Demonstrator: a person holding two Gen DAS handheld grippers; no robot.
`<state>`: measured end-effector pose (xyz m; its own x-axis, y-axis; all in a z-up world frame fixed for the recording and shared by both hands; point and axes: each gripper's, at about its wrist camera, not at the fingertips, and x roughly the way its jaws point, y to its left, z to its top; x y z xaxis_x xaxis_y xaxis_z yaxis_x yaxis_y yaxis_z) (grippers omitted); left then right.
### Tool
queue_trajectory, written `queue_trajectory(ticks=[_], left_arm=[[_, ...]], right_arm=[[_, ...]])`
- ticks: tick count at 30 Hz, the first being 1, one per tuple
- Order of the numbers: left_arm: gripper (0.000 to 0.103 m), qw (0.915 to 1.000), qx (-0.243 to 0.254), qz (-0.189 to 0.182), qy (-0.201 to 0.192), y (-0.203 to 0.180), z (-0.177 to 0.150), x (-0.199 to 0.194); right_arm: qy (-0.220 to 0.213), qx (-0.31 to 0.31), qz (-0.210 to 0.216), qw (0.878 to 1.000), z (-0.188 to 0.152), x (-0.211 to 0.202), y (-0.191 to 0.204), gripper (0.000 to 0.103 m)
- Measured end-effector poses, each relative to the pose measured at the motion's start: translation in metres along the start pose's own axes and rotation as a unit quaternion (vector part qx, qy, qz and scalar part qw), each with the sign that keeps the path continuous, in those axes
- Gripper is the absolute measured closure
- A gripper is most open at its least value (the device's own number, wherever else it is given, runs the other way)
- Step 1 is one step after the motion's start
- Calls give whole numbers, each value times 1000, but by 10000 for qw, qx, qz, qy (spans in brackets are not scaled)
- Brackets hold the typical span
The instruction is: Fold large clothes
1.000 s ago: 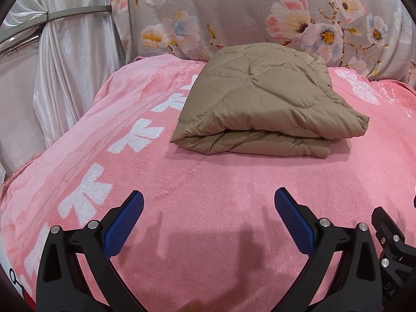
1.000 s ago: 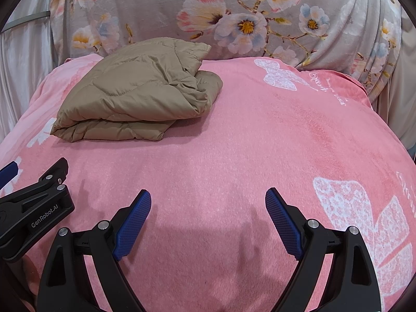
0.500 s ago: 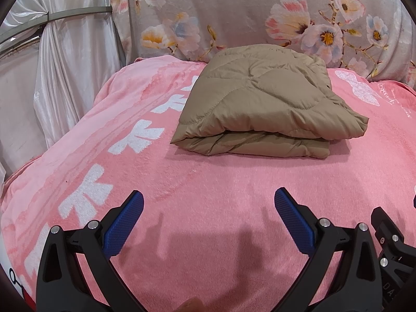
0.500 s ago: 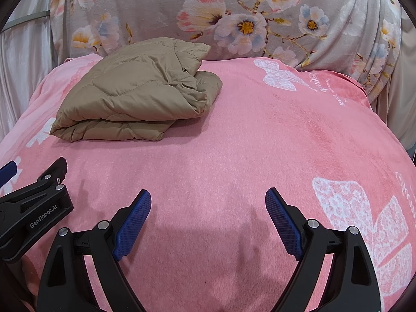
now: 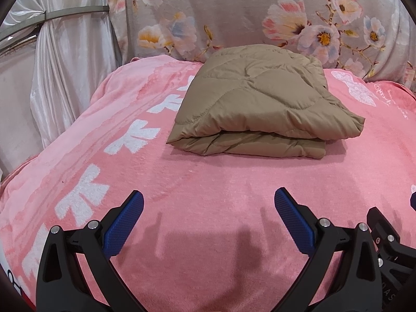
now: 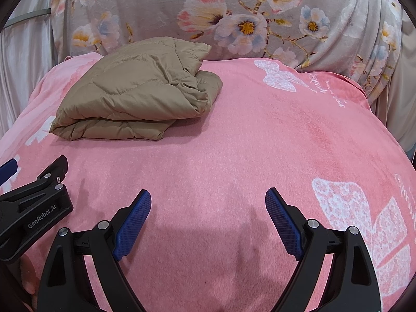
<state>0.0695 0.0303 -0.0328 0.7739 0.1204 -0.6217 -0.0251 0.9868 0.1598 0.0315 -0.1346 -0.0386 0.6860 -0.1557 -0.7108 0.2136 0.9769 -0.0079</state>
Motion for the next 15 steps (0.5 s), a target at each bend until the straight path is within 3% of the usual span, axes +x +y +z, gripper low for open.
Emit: queue_trajectory(ticks=[15], left_arm=[[5,9999,-44,34,-139,-3,-5,-7]], right_arm=[[-8,-23,-8,10000,0,1,-2,16]])
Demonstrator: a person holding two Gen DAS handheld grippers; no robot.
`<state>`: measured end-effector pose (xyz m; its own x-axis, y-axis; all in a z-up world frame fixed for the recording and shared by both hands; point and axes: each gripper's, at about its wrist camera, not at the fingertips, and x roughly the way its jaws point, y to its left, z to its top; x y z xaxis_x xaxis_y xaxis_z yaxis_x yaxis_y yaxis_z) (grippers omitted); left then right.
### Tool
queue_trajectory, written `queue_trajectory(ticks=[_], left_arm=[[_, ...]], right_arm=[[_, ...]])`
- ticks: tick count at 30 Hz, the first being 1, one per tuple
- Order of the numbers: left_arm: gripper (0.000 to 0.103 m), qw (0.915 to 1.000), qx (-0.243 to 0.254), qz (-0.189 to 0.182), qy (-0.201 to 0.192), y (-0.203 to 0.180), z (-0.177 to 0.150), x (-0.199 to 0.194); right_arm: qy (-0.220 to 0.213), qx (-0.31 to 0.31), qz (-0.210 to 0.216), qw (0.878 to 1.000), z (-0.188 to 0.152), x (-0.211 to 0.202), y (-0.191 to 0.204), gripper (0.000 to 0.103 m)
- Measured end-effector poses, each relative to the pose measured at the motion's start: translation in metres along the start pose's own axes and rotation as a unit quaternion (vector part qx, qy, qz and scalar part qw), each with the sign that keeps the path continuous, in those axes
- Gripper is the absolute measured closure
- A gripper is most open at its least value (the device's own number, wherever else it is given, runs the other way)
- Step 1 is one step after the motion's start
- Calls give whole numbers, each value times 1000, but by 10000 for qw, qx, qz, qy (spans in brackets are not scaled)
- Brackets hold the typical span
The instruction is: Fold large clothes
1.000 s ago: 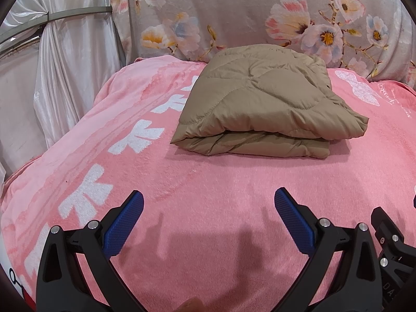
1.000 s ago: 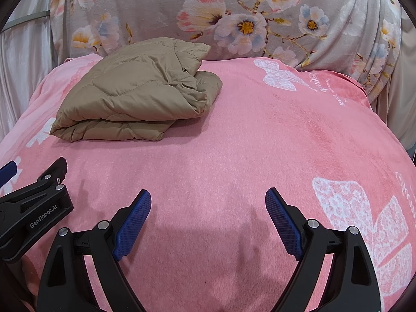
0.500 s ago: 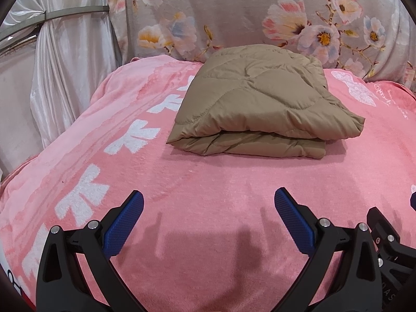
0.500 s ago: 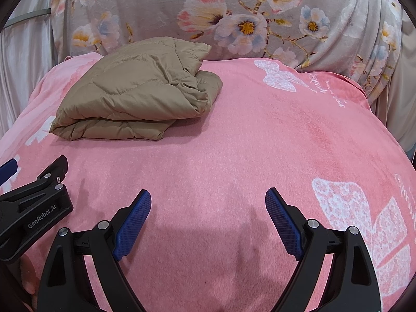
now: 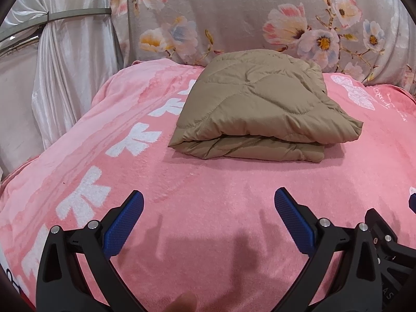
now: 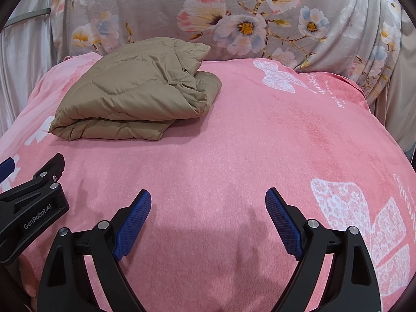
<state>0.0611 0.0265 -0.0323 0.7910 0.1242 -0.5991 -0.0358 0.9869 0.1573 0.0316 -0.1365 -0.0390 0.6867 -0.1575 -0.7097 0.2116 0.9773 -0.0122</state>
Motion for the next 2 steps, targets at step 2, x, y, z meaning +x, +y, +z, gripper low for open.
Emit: queue_trajectory(ticks=[2], left_arm=[[5,10000,-5,8,-1,0,0,0]], right_arm=[[0,-7,13,10000,-1,0,1,16]])
